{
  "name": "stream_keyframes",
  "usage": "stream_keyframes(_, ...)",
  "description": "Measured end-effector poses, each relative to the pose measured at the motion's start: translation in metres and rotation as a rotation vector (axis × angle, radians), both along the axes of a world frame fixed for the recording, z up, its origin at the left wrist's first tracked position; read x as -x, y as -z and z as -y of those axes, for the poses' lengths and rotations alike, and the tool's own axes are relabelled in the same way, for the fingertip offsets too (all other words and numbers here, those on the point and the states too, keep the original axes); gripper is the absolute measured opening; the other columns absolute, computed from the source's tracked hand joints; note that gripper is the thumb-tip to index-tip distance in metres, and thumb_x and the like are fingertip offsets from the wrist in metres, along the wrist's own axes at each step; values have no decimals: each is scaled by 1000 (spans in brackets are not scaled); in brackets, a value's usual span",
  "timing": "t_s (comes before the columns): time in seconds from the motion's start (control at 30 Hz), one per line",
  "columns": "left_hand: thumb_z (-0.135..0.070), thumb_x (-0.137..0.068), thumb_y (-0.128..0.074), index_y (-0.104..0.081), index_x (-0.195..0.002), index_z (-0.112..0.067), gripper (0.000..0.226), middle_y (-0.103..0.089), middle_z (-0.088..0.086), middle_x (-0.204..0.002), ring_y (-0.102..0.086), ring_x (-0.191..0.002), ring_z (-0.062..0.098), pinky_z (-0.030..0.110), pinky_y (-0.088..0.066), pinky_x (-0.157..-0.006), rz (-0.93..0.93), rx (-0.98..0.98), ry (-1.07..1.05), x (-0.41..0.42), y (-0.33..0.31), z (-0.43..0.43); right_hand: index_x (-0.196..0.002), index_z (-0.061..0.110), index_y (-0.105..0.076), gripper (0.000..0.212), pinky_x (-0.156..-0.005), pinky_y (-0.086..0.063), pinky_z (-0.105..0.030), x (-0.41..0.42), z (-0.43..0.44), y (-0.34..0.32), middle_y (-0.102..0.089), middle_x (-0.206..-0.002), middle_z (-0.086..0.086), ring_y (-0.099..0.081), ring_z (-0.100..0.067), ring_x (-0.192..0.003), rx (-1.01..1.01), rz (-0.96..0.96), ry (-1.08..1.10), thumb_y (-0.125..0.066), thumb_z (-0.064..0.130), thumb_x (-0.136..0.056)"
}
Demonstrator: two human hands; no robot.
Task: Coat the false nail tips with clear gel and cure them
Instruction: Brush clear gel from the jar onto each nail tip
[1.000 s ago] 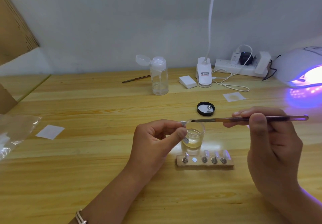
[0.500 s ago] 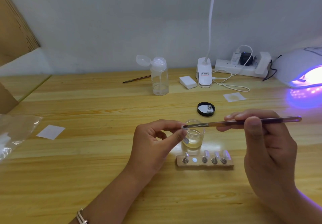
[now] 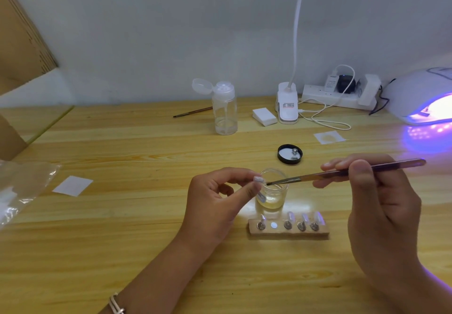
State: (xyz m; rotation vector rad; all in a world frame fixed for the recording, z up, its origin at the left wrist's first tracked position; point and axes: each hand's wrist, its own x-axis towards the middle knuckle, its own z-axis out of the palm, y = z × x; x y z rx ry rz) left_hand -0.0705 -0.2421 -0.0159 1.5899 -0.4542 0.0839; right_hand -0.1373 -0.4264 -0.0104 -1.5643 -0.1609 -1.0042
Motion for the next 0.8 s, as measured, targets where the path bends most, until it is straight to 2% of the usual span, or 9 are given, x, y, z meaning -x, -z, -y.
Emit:
stream_keyframes(0.1,-12,-76,-81,-79,-81,-29,17,-76,-8,-83,-66,-76,4,22,-46,-65,13,-2,0,-1,0,0,-93,24,-58,17,-79,-50,-20,0,1,0,-68,-85,2,-70,-17,-73,4,3,12,-45,28,-103)
stream_keyframes(0.33,-7,-75,-82,-78,-83,-30,24,-76,-10,-81,-66,-75,2,20,-44,-63,48,-24,-4,1,0,0,-98,22,-57,22,-84,-49,-19,2,-5,-2,-71,-89,10,-72,-13,-83,71,-10,-37,-44,40,-104)
stream_keyframes(0.53,-4,-75,-81,-79,-82,-28,25,-76,-10,-81,-67,-74,3,21,-45,-63,45,-20,-17,1,-1,0,-96,26,-59,21,-86,-52,-32,4,-4,-3,-72,-86,11,-72,-18,-81,64,-41,-6,-46,41,-103)
stream_keyframes(0.6,-6,-75,-82,-79,-81,-27,22,-76,-9,-81,-67,-74,3,23,-45,-63,43,-22,-21,1,-1,0,-94,28,-60,21,-84,-52,-31,3,-4,-3,-72,-85,9,-72,-18,-79,49,-34,4,-47,42,-102)
stream_keyframes(0.73,-9,-75,-82,-79,-80,-26,19,-75,-9,-81,-67,-75,6,27,-45,-63,59,-25,-23,2,-1,1,-90,24,-60,18,-79,-54,-29,2,-1,-2,-70,-84,3,-71,-21,-73,-30,-17,17,-48,30,-101)
stream_keyframes(0.8,-6,-75,-82,-79,-81,-24,20,-75,-10,-81,-67,-75,6,25,-44,-61,81,-44,-27,2,-1,1,-90,22,-60,18,-79,-52,-23,2,-1,-1,-70,-85,1,-71,-19,-73,-29,-12,23,-45,25,-101)
